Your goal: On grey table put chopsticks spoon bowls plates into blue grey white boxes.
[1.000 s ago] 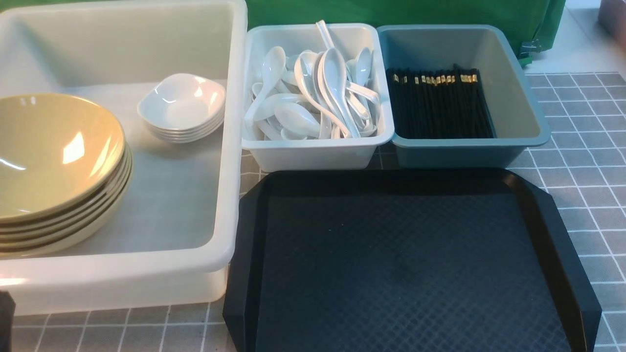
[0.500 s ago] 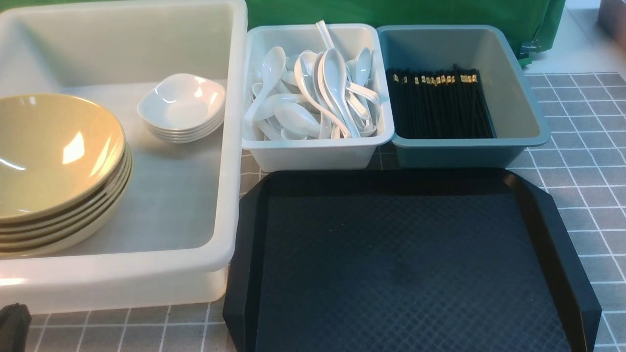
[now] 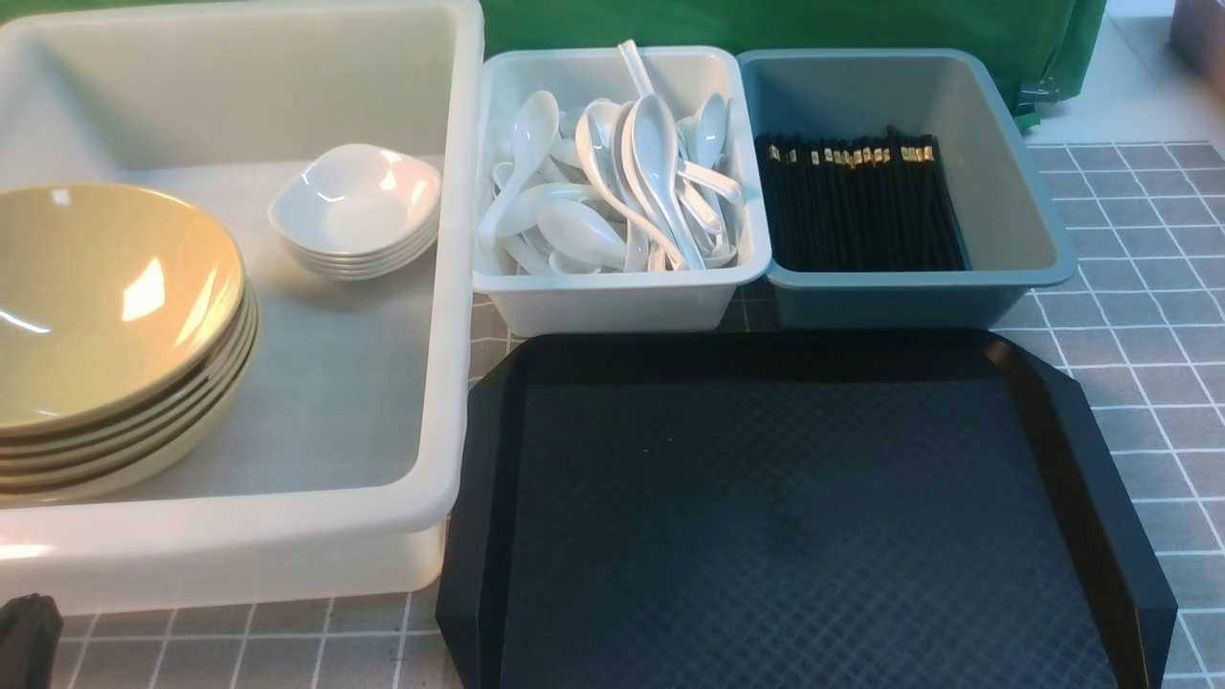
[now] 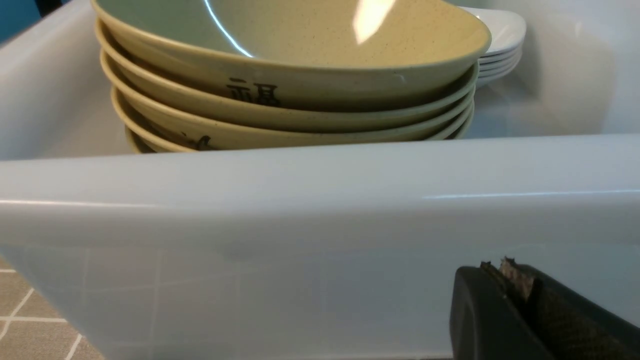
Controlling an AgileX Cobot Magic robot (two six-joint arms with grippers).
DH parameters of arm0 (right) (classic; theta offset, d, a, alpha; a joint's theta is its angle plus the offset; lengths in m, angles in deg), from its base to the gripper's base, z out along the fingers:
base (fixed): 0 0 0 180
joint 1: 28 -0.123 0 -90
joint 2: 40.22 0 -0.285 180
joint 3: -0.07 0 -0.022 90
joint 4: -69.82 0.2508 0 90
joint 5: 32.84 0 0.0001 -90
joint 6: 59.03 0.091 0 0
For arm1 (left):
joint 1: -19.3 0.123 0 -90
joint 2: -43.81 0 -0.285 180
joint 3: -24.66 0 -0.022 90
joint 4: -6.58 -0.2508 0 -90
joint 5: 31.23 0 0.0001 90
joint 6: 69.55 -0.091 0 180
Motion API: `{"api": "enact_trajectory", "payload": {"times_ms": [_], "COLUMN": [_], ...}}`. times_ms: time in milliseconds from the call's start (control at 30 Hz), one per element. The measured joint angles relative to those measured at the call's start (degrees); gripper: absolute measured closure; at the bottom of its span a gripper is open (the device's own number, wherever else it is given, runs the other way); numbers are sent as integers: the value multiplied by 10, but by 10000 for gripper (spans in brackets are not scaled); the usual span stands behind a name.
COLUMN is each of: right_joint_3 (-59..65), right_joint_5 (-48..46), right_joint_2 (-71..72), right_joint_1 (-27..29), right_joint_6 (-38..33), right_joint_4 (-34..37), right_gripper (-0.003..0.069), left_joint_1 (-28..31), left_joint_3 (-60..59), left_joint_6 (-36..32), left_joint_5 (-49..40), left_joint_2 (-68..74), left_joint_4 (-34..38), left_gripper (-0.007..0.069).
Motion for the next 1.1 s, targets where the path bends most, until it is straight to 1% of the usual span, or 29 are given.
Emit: {"api": "enact_trajectory", "payload": {"times_ms": [1100], "right_joint_3": [0], "right_joint_5": [0], "right_joint_2": [0], "right_joint_1": [0], "right_joint_6": [1], "right_joint_4": [0], "right_gripper": [561], "left_joint_1": [0], "left_joint_3": [0], "left_joint_6": [-1], "left_joint_5": [0], "left_joint_2": [0], "left_joint_4": [0], "left_gripper": [636]}}
